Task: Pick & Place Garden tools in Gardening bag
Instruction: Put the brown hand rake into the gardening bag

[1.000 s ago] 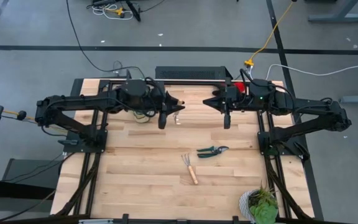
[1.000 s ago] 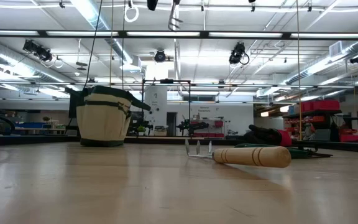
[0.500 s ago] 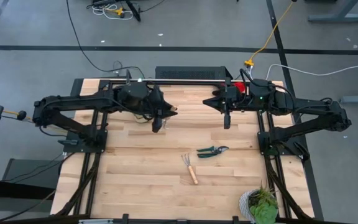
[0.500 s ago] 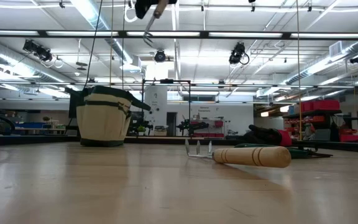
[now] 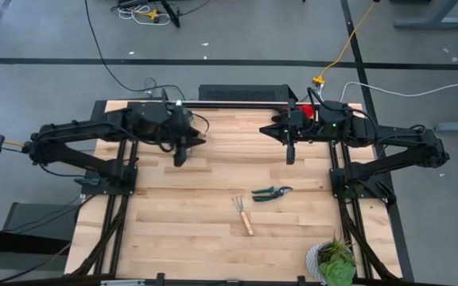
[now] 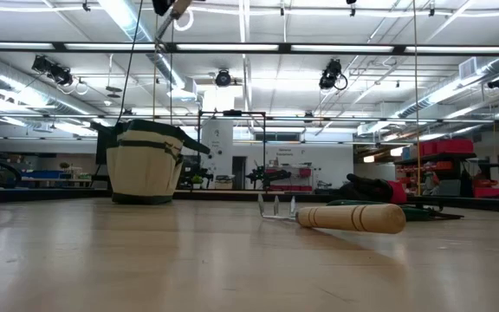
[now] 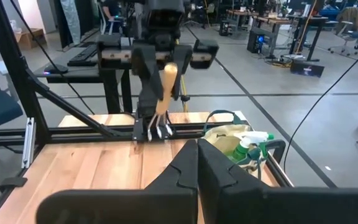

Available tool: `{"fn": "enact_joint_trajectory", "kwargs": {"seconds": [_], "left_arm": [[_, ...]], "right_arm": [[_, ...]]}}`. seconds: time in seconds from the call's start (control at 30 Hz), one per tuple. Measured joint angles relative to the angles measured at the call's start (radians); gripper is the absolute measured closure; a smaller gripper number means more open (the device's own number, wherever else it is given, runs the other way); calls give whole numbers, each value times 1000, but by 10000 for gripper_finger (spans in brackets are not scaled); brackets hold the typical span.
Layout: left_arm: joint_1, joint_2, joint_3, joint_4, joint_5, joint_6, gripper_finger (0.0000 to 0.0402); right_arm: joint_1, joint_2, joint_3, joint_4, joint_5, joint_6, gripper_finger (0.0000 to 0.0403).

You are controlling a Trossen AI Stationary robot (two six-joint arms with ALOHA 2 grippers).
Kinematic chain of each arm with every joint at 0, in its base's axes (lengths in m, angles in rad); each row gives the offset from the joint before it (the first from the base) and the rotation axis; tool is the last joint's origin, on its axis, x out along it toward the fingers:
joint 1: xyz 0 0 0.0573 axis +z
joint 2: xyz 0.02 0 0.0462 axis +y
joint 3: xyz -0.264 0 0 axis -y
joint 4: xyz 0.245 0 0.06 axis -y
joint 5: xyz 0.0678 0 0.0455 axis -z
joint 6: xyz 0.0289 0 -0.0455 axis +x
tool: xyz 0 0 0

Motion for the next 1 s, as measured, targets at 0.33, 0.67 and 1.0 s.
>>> {"fn": "enact_joint_trajectory", "kwargs": {"seconds": [0.33, 0.67, 1.0], "left_arm": [[-1, -124, 1, -112, -100, -27, 322], [0, -184, 1, -144, -182, -25, 322], [0, -183, 1, -147, -213, -27, 322]], "right_arm": [[0, 0, 0, 0, 0, 3, 401], [0, 0, 0, 0, 0, 3, 401], [0, 0, 0, 0, 0, 2, 401]]}}
